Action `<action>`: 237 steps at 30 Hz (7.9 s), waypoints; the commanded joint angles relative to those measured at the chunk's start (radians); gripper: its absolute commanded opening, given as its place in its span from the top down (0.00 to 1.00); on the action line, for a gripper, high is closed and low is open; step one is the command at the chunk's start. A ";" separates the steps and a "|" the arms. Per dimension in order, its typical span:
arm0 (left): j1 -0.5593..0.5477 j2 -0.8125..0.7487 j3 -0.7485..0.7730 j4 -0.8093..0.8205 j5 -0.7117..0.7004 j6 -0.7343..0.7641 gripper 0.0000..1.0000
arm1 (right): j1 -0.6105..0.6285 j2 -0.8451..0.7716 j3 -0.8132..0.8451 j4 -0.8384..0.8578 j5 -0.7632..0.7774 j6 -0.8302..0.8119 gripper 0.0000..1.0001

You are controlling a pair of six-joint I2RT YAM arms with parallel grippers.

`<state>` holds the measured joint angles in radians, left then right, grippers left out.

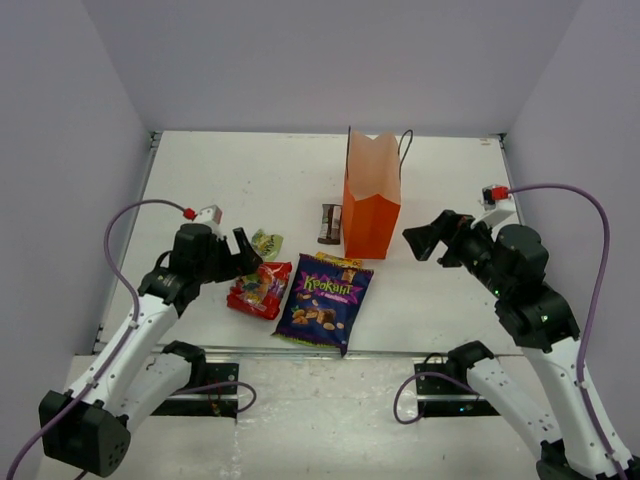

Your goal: Place the snacks into the paper bag

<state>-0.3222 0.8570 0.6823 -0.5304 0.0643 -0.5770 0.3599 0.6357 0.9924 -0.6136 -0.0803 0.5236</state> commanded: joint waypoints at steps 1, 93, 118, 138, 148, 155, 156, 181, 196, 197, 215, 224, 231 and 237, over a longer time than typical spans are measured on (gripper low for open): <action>0.069 -0.015 -0.096 0.090 0.112 -0.035 0.00 | 0.002 0.010 -0.003 0.025 -0.036 0.000 0.01; -0.411 0.671 0.890 0.859 -0.144 -0.116 1.00 | -0.004 0.012 0.000 0.014 0.168 0.088 0.01; -0.414 0.749 0.919 0.925 -0.097 -0.064 0.29 | -0.007 0.007 -0.008 0.014 0.145 0.076 0.01; -0.154 0.189 0.438 0.779 0.064 -0.024 0.00 | -0.007 -0.014 0.000 0.003 0.113 0.032 0.01; 0.093 0.178 0.118 0.474 0.150 -0.150 0.00 | -0.009 0.001 0.008 0.002 0.091 0.026 0.01; 0.206 0.330 0.005 0.509 0.246 -0.211 0.00 | -0.010 0.001 0.002 0.002 0.089 0.027 0.01; 0.206 0.350 0.000 0.512 0.236 -0.207 0.00 | -0.010 0.001 0.000 0.002 0.090 0.029 0.01; 0.204 0.703 0.066 0.564 0.118 -0.084 0.00 | -0.010 0.022 -0.005 0.006 0.086 0.029 0.01; 0.123 0.814 0.152 0.495 0.043 -0.024 0.28 | -0.012 0.016 -0.009 0.008 0.086 0.039 0.01; 0.121 0.815 0.148 0.497 0.046 -0.017 0.34 | -0.010 0.015 -0.008 0.009 0.086 0.042 0.01; 0.115 0.633 0.160 0.440 0.175 -0.001 1.00 | -0.010 0.018 -0.008 0.017 0.086 0.053 0.01; 0.080 0.368 0.232 0.428 0.312 -0.050 1.00 | -0.012 0.047 0.009 0.025 0.048 0.047 0.01; -0.089 0.258 0.410 0.380 0.171 -0.026 1.00 | -0.013 0.055 0.035 0.025 0.059 0.055 0.01; -0.182 0.307 0.569 0.360 0.146 -0.014 1.00 | -0.013 0.056 0.049 0.025 0.048 0.069 0.01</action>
<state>-0.4824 1.1404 1.1732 -0.1455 0.2432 -0.6083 0.3523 0.6880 0.9974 -0.6144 -0.0181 0.5827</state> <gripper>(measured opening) 0.023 0.987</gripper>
